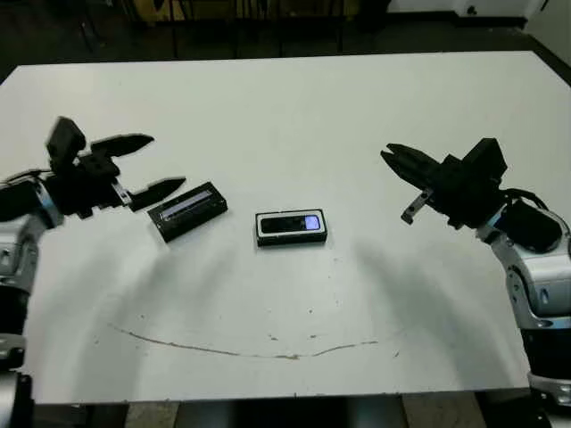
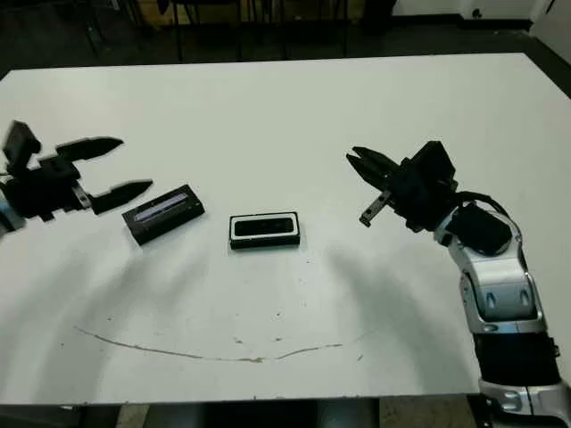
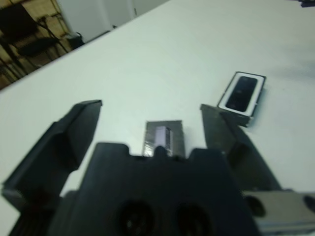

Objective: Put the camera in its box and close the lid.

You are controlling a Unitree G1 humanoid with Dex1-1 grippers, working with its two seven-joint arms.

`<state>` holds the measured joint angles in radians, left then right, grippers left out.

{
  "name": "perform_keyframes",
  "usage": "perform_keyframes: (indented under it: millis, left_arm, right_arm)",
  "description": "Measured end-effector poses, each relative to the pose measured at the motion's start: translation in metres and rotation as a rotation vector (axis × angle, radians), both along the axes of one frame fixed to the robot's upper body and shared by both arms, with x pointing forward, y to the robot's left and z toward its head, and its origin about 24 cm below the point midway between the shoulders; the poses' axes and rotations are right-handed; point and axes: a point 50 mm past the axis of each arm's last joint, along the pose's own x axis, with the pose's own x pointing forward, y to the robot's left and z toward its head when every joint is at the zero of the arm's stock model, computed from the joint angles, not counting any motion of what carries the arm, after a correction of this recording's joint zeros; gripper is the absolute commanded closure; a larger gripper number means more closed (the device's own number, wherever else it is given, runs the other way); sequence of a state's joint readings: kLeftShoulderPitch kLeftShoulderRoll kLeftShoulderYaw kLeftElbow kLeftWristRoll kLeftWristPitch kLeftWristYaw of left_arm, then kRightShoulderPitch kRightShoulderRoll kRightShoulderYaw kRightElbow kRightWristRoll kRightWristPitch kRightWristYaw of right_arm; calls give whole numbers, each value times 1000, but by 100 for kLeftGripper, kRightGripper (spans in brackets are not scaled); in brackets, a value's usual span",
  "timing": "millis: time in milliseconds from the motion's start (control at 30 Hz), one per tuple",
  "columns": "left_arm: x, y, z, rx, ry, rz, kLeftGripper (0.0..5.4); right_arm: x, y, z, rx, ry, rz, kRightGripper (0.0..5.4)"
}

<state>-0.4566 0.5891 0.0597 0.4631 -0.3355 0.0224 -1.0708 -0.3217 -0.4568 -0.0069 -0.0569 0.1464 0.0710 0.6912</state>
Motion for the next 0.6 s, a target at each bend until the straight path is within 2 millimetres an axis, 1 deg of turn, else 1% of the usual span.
perform_keyframes:
  millis: [133, 300, 433, 600]
  left_arm:
    - [3, -1, -2, -11, 28, -25, 1]
    - [4, -1, -15, 6, 85, -37, 1]
    - [4, 2, -25, 60, 117, -22, 1]
    - [4, 1, -32, 161, 110, -33, 1]
  right_arm:
    - [0, 0, -1, -24, -7, 5, 540]
    - [-1, 3, -2, -37, -14, 20, 540]
    - [-2, 3, -4, -39, -19, 24, 540]
    - [-2, 1, -8, -39, -10, 27, 540]
